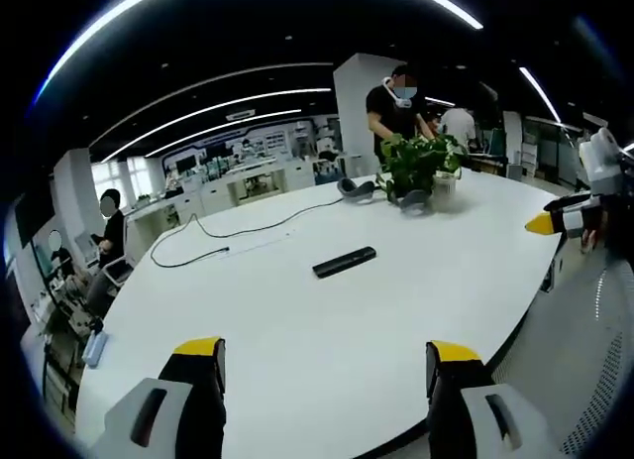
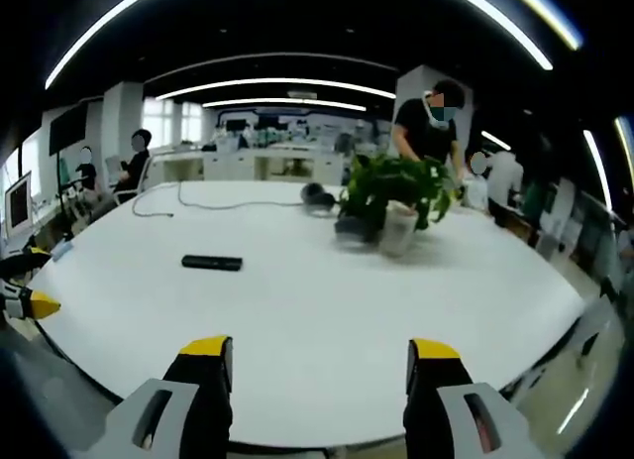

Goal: Press the specified remote control buttons in sequence, fully releasing each button before pressing the next.

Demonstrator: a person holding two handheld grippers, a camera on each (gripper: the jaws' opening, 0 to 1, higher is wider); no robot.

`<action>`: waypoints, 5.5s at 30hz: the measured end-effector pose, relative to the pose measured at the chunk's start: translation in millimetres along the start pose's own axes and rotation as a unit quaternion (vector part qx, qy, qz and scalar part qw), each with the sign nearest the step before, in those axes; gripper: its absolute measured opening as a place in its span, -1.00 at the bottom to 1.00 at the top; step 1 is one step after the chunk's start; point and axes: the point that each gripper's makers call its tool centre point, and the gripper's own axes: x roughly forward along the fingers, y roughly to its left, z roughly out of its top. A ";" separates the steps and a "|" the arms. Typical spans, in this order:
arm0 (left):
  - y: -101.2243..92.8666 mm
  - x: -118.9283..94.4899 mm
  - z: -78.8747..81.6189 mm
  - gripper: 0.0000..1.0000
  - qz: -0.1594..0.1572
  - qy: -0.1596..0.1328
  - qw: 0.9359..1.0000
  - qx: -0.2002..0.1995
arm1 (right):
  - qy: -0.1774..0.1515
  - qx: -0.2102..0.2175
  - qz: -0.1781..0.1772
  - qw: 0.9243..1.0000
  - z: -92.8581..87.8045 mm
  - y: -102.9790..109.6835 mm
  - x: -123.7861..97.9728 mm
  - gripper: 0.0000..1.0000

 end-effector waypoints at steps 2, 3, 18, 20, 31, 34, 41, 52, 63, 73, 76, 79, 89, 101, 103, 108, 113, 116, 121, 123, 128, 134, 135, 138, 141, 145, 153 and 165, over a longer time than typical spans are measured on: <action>0.0 0.3 -0.9 0.74 -0.001 0.001 1.000 0.000 | 0.002 -0.001 0.001 1.000 -0.6 0.7 0.1 0.38; -0.1 0.5 -1.2 0.74 -0.001 0.002 1.000 0.000 | 0.001 -0.001 0.002 1.000 -0.2 0.8 0.0 0.39; 0.4 -0.3 -0.6 0.74 0.001 0.000 1.000 0.001 | -0.003 0.002 0.003 1.000 1.0 1.1 -0.4 0.38; -0.3 -0.6 0.0 0.74 0.000 0.000 1.000 0.003 | -0.004 0.003 0.003 1.000 1.3 0.9 -0.7 0.38; -1.8 -2.8 1.4 0.74 0.000 0.005 1.000 0.004 | -0.004 -0.001 0.007 1.000 2.0 3.2 -0.2 0.40; -2.0 -2.8 1.2 0.74 0.000 0.007 1.000 0.004 | -0.002 -0.001 0.007 1.000 1.2 3.0 0.1 0.40; -2.5 -2.6 0.6 0.74 -0.001 0.011 1.000 0.007 | 0.001 -0.002 0.007 1.000 -0.2 3.1 0.8 0.37; -4.8 -1.9 0.3 0.71 -0.005 0.013 1.000 0.022 | 0.000 0.003 0.007 1.000 -0.7 1.5 0.9 0.35; -5.0 -1.2 0.2 0.71 -0.006 0.012 1.000 0.023 | -0.001 0.003 0.005 1.000 -0.3 0.5 0.7 0.34; -8.1 -2.8 9.9 0.71 -0.016 -0.010 0.999 0.028 | 0.000 0.002 0.006 1.000 -0.4 1.1 0.6 0.33; -7.2 -3.1 12.0 0.71 -0.017 -0.015 0.999 0.029 | -0.001 0.005 0.005 1.000 -0.2 0.4 0.5 0.32; -6.7 -3.2 13.6 0.70 -0.018 -0.018 0.999 0.029 | 0.000 0.005 0.005 1.000 -0.6 0.1 0.8 0.31; 0.5 8.0 23.9 0.71 -0.032 -0.016 0.996 0.079 | 0.001 0.005 0.004 1.000 -0.7 0.6 0.8 0.29; 11.0 40.7 61.0 0.71 -0.047 -0.035 0.991 0.117 | 0.006 0.003 0.006 1.000 -2.2 1.0 1.5 0.27; 10.7 47.6 67.3 0.71 -0.052 -0.038 0.991 0.120 | 0.006 0.004 0.006 1.000 -2.5 0.7 1.7 0.26; 8.6 64.7 81.9 0.72 -0.060 -0.046 0.988 0.136 | 0.009 0.002 0.007 1.000 -3.2 1.2 2.3 0.26; 4.4 83.1 100.4 0.72 -0.076 -0.057 0.987 0.129 | 0.011 0.002 0.006 1.000 -3.9 0.6 3.0 0.25; 0.3 95.4 113.0 0.72 -0.087 -0.066 0.986 0.129 | 0.013 0.003 0.005 1.000 -4.5 -0.2 3.2 0.25; -5.3 115.3 125.2 0.73 -0.098 -0.072 0.983 0.137 | 0.015 0.002 0.004 1.000 -5.1 -0.5 3.1 0.25; -9.0 121.0 127.2 0.74 -0.109 -0.072 0.983 0.127 | 0.015 0.002 0.003 1.000 -5.1 -0.6 2.9 0.25; -13.1 141.6 128.7 0.75 -0.131 -0.059 0.980 0.139 | 0.019 0.001 0.001 1.000 -6.7 -1.5 3.3 0.24; -6.3 170.5 127.6 0.73 -0.150 -0.031 0.973 0.173 | 0.023 0.000 0.002 1.000 -7.4 -1.4 3.8 0.24; -6.0 174.3 126.4 0.73 -0.156 -0.025 0.972 0.175 | 0.024 -0.001 0.002 1.000 -7.6 -1.4 4.0 0.23; -5.7 188.4 121.1 0.72 -0.174 -0.003 0.967 0.184 | 0.026 -0.001 0.002 1.000 -8.3 -1.6 4.4 0.23; -7.3 200.8 117.0 0.72 -0.190 0.011 0.962 0.194 | 0.026 -0.001 0.002 1.000 -8.3 -1.6 4.5 0.22; -10.6 217.3 111.1 0.70 -0.206 0.032 0.957 0.201 | 0.028 -0.001 0.002 1.000 -8.8 -1.9 5.1 0.21; -11.4 250.4 86.9 0.58 -0.235 0.087 0.941 0.227 | 0.032 -0.002 0.001 0.999 -10.2 -2.4 6.1 0.21; -11.3 291.7 46.0 0.50 -0.289 0.175 0.896 0.289 | 0.040 -0.005 0.002 0.999 -12.9 -1.9 7.0 0.19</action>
